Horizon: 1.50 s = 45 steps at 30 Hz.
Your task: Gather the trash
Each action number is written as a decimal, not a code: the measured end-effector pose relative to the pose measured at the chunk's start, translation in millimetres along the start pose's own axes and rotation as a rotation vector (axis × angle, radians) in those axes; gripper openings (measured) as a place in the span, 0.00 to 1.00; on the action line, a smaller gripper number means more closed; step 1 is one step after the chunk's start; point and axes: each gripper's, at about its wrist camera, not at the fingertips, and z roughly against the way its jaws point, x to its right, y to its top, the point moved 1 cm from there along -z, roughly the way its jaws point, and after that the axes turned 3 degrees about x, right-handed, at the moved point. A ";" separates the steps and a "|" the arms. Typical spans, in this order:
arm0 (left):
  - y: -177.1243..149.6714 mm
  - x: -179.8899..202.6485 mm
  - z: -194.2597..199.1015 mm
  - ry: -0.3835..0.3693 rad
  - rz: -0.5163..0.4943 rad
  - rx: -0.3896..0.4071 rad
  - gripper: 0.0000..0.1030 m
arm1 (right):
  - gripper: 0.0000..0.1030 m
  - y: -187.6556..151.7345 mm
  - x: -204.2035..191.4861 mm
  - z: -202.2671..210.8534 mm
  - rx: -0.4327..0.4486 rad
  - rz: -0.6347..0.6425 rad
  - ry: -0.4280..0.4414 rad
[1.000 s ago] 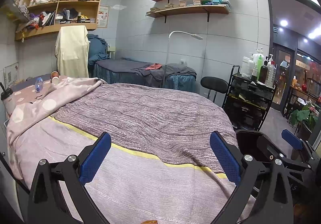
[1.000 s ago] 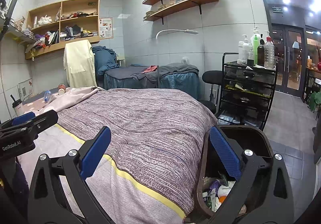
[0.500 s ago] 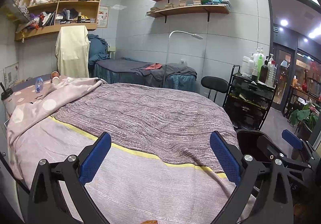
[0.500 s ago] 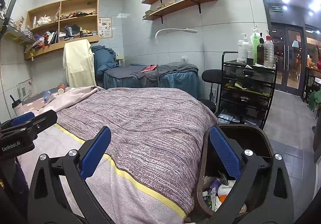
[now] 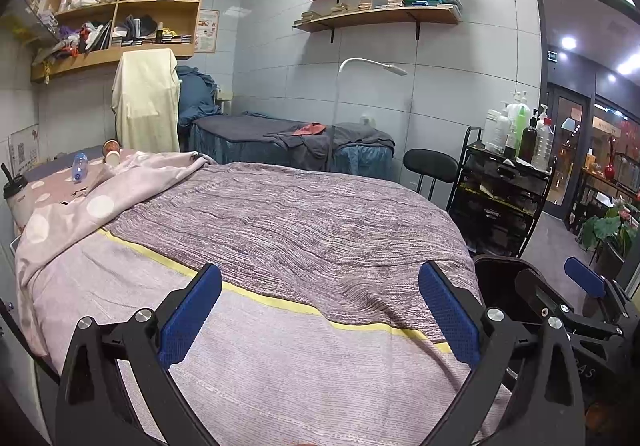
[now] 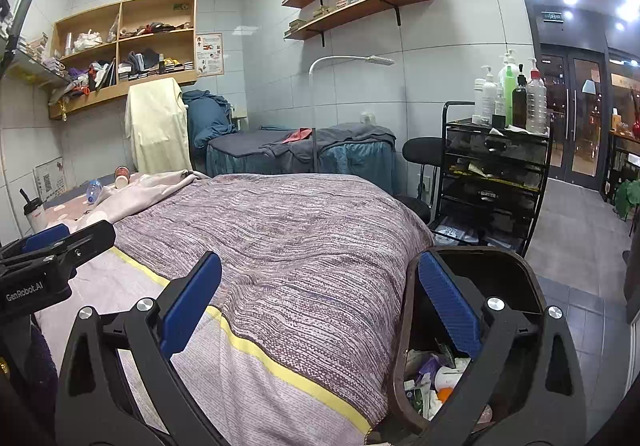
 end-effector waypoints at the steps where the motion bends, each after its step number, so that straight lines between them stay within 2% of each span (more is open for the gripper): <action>1: -0.3 -0.8 -0.3 -0.001 0.001 -0.003 0.94 | 0.94 0.0 0.1 -0.1 0.000 0.000 -0.001; 21: -0.1 -3.6 -5.9 0.035 0.012 -0.032 0.94 | 0.94 -3.7 2.3 -4.5 -0.018 -0.009 -0.002; 45: -0.8 -6.3 -7.4 0.038 0.016 -0.039 0.94 | 0.94 -6.0 -0.7 -6.7 -0.025 -0.009 0.002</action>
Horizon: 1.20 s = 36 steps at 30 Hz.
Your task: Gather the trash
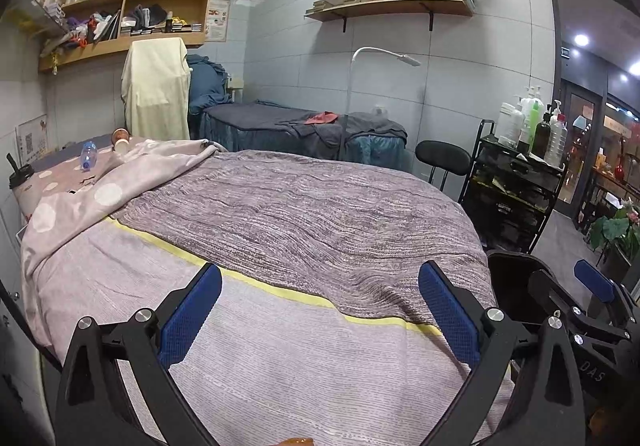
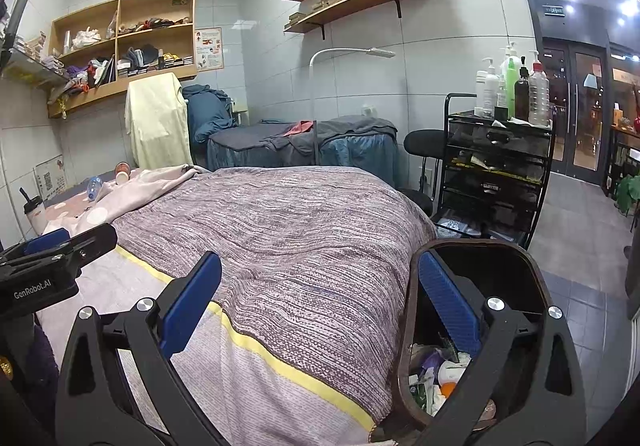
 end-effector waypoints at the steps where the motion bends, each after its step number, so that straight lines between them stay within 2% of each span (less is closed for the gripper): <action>1: 0.1 0.4 -0.1 0.001 0.000 0.000 0.94 | 0.94 -0.1 -0.1 0.0 0.000 0.000 0.000; 36: -2.0 -0.3 -1.3 0.014 -0.005 0.003 0.94 | 0.94 -3.9 -3.1 0.4 -0.009 -0.004 0.002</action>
